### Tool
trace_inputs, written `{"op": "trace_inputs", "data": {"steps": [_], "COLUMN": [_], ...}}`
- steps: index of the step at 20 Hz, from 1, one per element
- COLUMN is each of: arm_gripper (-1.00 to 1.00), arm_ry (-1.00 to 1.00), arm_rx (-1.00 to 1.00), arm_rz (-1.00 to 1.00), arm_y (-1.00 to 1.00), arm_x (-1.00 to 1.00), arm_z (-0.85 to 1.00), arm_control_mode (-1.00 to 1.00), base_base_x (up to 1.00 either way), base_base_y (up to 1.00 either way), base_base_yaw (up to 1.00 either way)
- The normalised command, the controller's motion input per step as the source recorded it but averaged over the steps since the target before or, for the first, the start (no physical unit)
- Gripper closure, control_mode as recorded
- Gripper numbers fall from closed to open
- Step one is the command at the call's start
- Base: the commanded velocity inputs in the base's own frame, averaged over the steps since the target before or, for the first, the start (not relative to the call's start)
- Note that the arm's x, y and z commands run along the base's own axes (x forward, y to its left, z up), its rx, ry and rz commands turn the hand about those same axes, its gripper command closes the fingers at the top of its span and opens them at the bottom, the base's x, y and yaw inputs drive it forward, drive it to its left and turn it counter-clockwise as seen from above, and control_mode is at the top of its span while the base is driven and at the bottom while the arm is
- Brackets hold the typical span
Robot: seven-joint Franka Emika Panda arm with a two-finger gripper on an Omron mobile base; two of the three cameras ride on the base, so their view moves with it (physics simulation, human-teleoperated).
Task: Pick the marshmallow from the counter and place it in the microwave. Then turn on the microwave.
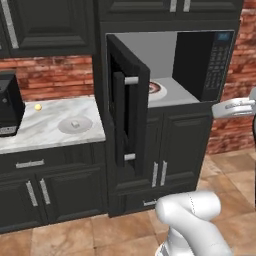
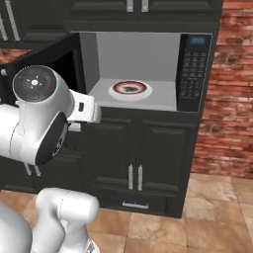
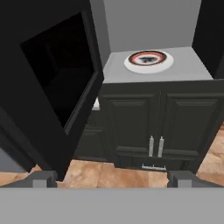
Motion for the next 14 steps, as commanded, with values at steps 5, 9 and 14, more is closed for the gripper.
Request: {"op": "trace_inputs", "data": {"steps": [5, 9, 14], "arm_gripper": [-1.0, -1.0, -1.0], "arm_ry": [0.0, 0.0, 0.0], "arm_rx": [0.0, 0.0, 0.0], "arm_rz": [0.0, 0.0, 0.0], "arm_y": [0.0, 0.0, 0.0], "arm_x": [0.0, 0.0, 0.0], "arm_z": [0.0, 0.0, 0.0], "arm_control_mode": [1.0, 1.0, 1.0], "base_base_x": [-0.28, -0.42, -0.44], "base_base_y": [0.43, 0.34, 0.35], "base_base_yaw": [-0.09, -0.09, -0.09]}}
